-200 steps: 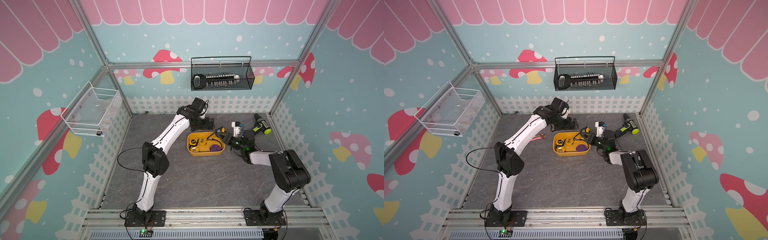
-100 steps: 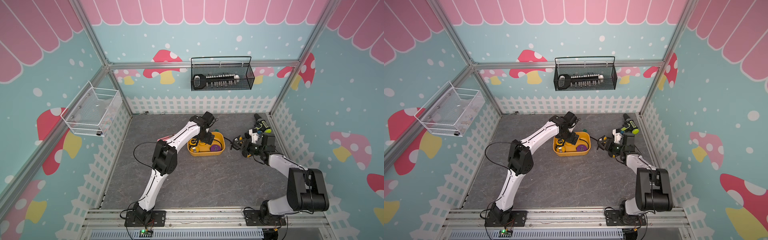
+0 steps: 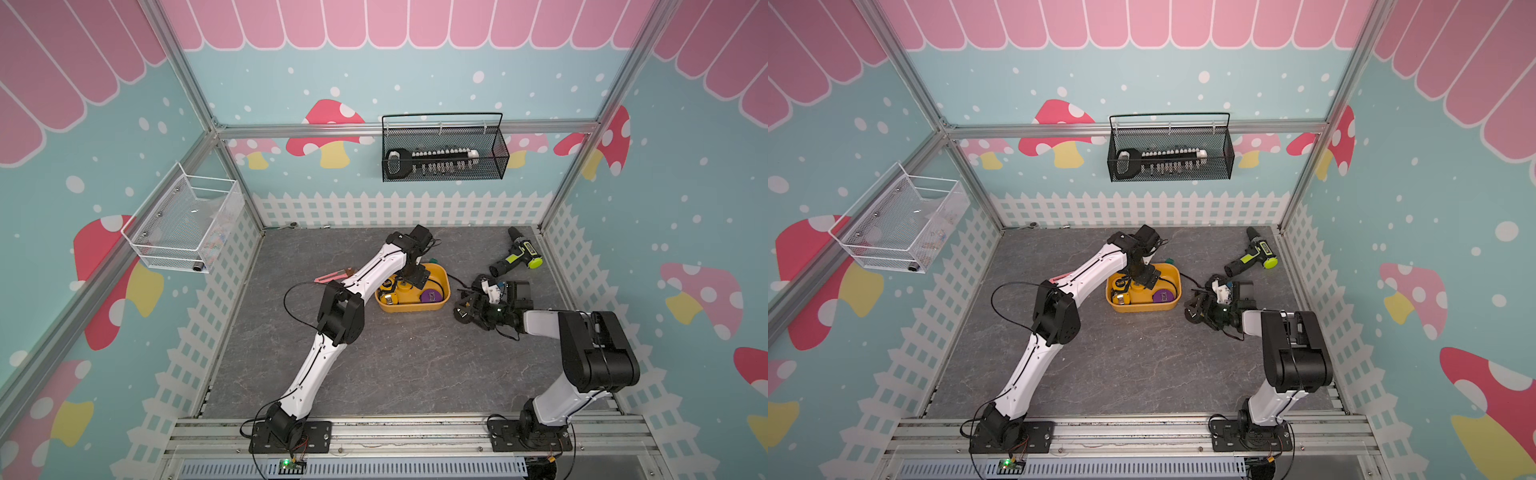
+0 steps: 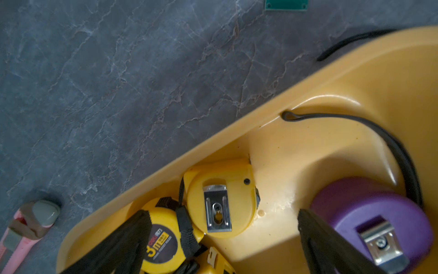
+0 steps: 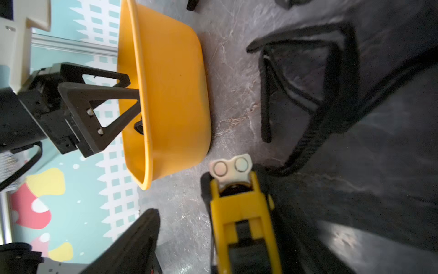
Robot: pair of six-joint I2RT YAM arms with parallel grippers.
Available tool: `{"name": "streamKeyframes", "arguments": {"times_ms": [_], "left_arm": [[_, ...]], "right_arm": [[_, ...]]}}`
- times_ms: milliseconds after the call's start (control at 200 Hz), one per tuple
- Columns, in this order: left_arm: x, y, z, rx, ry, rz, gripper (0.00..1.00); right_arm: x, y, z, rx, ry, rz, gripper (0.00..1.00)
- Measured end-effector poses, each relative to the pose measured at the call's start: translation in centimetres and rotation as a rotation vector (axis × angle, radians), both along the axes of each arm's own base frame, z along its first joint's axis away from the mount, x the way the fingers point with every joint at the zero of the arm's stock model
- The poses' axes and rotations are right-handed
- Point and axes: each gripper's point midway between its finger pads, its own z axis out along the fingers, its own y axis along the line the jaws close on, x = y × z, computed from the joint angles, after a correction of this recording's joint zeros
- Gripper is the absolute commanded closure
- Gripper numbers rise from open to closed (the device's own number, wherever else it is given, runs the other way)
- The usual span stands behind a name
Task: Take the tape measure out of the storage box
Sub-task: Place the tape measure at the center of the board, then pick up the tape measure from the storage box.
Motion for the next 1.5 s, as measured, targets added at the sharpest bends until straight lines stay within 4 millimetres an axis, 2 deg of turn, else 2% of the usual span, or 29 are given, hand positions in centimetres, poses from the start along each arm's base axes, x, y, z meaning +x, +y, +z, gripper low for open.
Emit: {"name": "streamKeyframes", "arguments": {"times_ms": [90, 275, 355, 465, 691, 821, 996, 1131, 1251, 1406, 1496], "left_arm": [[0.1, 0.0, -1.1, 0.015, 0.011, -0.003, 0.01], [-0.2, 0.2, -3.0, 0.042, 0.043, -0.006, 0.01], [-0.3, 0.0, -3.1, 0.042, 0.042, -0.01, 0.03], [-0.3, -0.3, -3.1, 0.042, 0.041, -0.02, 0.09], [-0.6, -0.6, -3.2, 0.042, 0.045, -0.043, 0.31], [-0.8, -0.8, -3.4, 0.038, 0.053, -0.051, 0.44], [-0.9, -1.1, -3.2, 0.009, 0.062, -0.041, 0.49], [-1.1, -1.5, -2.5, -0.083, 0.106, 0.012, 0.52], [-0.8, -1.4, -0.7, -0.199, 0.146, 0.103, 0.54], [0.2, -0.4, 4.8, -0.391, 0.162, 0.234, 0.53], [0.3, -0.5, 8.5, -0.492, 0.155, 0.269, 0.53]], "right_arm": [[0.7, -1.1, 2.3, -0.074, -0.041, 0.001, 0.11], [2.8, -4.7, 9.5, -0.214, -0.214, -0.032, 0.11], [3.1, -5.5, 11.1, -0.245, -0.248, -0.037, 0.11], [2.7, -5.4, 10.9, -0.255, -0.234, -0.019, 0.11], [2.1, -5.1, 9.6, -0.235, -0.186, -0.002, 0.11], [2.0, -4.9, 9.5, -0.224, -0.185, 0.007, 0.11], [1.8, -4.6, 9.3, -0.202, -0.185, 0.018, 0.12], [1.4, -3.0, 8.7, -0.157, -0.196, 0.062, 0.13], [1.0, 0.8, 8.2, -0.118, -0.22, 0.162, 0.13], [1.0, 6.8, 8.7, -0.079, -0.319, 0.287, 0.13], [1.9, 8.6, 9.5, -0.056, -0.395, 0.287, 0.13]]}}
